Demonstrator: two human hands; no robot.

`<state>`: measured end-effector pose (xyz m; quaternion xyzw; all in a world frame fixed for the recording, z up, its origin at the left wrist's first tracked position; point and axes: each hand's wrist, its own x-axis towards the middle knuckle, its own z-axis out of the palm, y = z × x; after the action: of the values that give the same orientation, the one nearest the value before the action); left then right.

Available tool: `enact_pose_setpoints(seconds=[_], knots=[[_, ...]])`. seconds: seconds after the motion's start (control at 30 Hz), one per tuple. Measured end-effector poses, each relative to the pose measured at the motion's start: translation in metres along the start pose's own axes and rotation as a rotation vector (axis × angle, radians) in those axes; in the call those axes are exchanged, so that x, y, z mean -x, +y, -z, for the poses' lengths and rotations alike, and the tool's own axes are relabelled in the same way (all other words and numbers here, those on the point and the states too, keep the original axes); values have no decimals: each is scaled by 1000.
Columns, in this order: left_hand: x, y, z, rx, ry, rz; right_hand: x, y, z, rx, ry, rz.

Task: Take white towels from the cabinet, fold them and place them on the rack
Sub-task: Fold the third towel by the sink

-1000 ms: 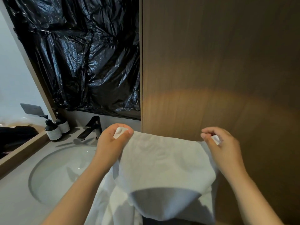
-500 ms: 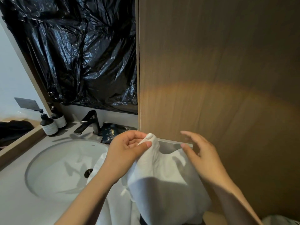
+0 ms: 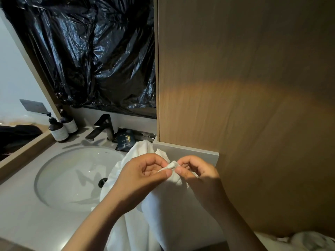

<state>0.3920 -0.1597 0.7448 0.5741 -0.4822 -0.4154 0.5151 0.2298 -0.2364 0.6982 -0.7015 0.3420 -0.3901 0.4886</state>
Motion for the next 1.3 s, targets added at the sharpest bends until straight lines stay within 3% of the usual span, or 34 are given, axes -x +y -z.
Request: enact_pose_setpoints(seconds=[0.4,0.9,1.07,1.3], knots=[[8,-6,8,-39,215,112,6,-2,-3,23,-40,52],[7,-4,1,81,258,184,9,-4,-5,-149,-97,60],[6,-8,1,115,331,146,5,2,-5,-14,-65,14],[6,-8,3,-48,182,156,5,7,-7,-17,16,92]])
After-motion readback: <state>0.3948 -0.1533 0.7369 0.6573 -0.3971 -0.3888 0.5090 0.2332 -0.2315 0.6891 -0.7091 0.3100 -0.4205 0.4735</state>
